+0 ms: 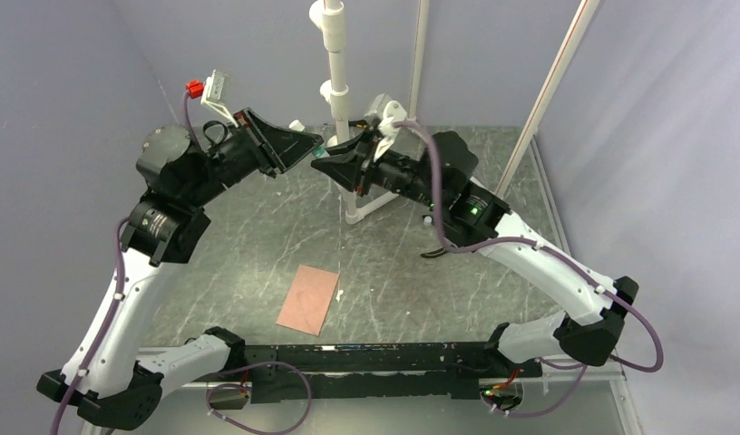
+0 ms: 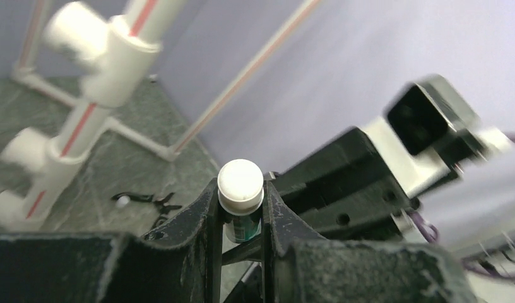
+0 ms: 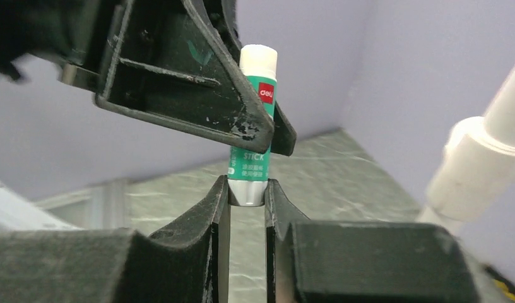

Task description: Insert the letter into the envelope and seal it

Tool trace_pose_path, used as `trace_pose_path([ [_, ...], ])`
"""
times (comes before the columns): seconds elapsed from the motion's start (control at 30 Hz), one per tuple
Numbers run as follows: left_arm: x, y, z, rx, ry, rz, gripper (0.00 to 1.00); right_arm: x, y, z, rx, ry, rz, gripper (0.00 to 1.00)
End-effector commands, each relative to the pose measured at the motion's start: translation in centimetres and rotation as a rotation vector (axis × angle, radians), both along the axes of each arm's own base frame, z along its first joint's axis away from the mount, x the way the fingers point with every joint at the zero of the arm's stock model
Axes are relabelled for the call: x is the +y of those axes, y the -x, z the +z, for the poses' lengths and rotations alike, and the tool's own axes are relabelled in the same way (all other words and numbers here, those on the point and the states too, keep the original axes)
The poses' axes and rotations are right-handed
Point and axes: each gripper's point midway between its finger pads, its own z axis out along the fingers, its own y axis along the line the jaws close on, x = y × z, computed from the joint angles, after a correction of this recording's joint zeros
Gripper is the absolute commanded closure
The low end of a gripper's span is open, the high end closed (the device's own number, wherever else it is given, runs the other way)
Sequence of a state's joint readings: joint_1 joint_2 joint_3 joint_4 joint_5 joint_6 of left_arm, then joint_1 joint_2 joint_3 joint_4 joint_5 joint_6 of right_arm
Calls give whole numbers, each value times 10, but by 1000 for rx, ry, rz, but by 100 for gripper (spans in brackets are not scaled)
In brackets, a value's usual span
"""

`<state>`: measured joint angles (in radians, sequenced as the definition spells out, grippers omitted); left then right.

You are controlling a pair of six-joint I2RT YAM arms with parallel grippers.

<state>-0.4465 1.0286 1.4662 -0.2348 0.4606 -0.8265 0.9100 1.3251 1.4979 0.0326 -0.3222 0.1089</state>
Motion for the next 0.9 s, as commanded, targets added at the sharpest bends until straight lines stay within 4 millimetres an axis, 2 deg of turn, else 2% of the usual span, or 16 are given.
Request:
trace_pose_path([
  [0.0, 22, -23, -23, 154, -73, 193, 98, -15, -56, -29, -241, 260, -315, 100],
  [0.1, 35, -34, -37, 217, -110, 295, 98, -20, -72, -29, -284, 311, -448, 100],
  [0.17, 36, -36, -41, 213, -122, 304, 98, -25, -80, -25, -268, 305, -545, 100],
  [0.2, 35, -37, -41, 199, -128, 298, 97, -27, -80, -22, -249, 294, -564, 96],
  [0.27, 30, -35, -40, 157, -142, 266, 98, -23, -67, -15, -199, 246, -497, 69],
  [0.3, 27, -33, -37, 127, -149, 242, 98, -22, -56, -11, -175, 217, -444, 51],
  [0.33, 23, -29, -34, 85, -162, 207, 97, -18, -40, -9, -153, 191, -353, 36],
  [0.37, 19, -24, -29, 43, -169, 172, 98, -18, -27, -7, -123, 167, -286, 27],
  [0.4, 15, -18, -24, -16, -181, 130, 98, -19, -14, -6, -85, 145, -216, 23],
  [0.47, 7, -3, -19, -104, -199, 38, 97, -25, 8, -1, 67, 56, -103, 21],
  [0.53, 0, 14, -15, -170, -211, -53, 97, -34, 18, 5, 253, -48, -41, 21],
  [0.6, -7, 36, -11, -231, -204, -170, 97, -36, 40, 12, 362, -155, 71, 22],
  [0.63, -10, 44, -8, -258, -191, -216, 98, -40, 52, 25, 368, -237, 134, 22],
  [0.7, -16, 62, -1, -315, -151, -320, 97, -38, 66, 20, 430, -286, 226, 22],
  [0.8, -21, 85, 6, -359, -106, -465, 98, -34, 74, 16, 467, -295, 293, 23],
  [0.87, -22, 99, 12, -399, -83, -556, 98, -34, 84, 20, 448, -318, 362, 26],
])
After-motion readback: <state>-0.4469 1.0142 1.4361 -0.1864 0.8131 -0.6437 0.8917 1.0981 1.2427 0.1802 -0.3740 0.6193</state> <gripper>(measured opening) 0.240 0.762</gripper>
